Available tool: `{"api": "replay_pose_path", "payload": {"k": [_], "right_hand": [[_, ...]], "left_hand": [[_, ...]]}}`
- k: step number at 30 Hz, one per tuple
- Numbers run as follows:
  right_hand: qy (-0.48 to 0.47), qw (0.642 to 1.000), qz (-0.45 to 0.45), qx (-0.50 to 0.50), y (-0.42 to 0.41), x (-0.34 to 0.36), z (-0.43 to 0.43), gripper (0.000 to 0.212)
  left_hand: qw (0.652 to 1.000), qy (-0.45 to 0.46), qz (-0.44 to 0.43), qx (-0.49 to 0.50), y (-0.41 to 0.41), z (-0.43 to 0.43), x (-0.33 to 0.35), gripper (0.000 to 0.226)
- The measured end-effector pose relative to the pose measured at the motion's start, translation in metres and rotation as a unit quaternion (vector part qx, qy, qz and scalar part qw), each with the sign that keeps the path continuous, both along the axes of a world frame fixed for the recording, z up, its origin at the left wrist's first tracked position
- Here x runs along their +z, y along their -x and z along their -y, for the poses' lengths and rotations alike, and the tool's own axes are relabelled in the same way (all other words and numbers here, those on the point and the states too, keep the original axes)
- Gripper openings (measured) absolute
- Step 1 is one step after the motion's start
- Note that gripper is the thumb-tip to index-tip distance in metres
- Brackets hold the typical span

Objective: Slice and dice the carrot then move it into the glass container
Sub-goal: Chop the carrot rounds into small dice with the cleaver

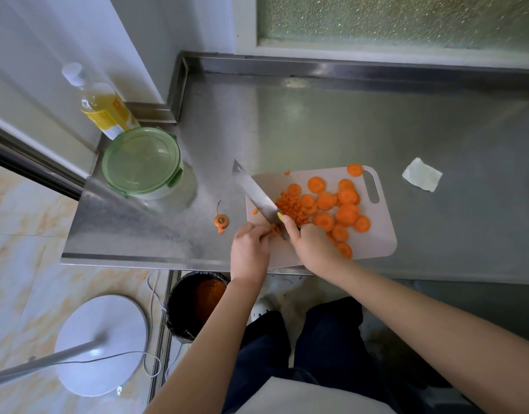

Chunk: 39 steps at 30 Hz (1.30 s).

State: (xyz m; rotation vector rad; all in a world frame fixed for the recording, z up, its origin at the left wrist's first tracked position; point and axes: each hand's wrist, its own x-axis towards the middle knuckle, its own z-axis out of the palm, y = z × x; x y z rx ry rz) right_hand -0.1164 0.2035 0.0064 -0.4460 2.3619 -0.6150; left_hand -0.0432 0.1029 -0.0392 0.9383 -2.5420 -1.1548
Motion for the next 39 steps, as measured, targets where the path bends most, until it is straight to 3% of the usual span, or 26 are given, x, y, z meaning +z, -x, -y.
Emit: {"api": "replay_pose_path", "payload": {"k": [7, 14, 17, 22, 27, 39], "right_hand": [[0.021, 0.999, -0.022, -0.03, 0.009, 0.006, -0.009, 0.067], [0.016, 0.999, 0.033, -0.008, -0.001, 0.02, -0.016, 0.053], [0.021, 1.0, 0.01, 0.002, -0.007, 0.013, -0.015, 0.061], [0.01, 0.999, 0.048, 0.0, -0.009, 0.008, -0.016, 0.07], [0.013, 0.999, 0.025, 0.029, -0.013, 0.009, -0.008, 0.056], [0.068, 0.997, 0.003, -0.04, 0.013, -0.002, -0.009, 0.058]], "left_hand": [[1.0, -0.006, -0.022, 0.016, 0.005, 0.007, -0.001, 0.007], [0.999, -0.024, -0.026, 0.016, 0.001, 0.008, 0.005, 0.014], [1.0, -0.008, -0.014, 0.017, 0.001, 0.007, 0.005, 0.011], [1.0, -0.004, 0.0, 0.004, 0.003, 0.007, 0.005, 0.009], [1.0, 0.008, 0.002, -0.004, 0.004, 0.007, 0.001, 0.01], [0.999, 0.014, 0.015, -0.031, 0.009, 0.002, 0.004, 0.013]]}}
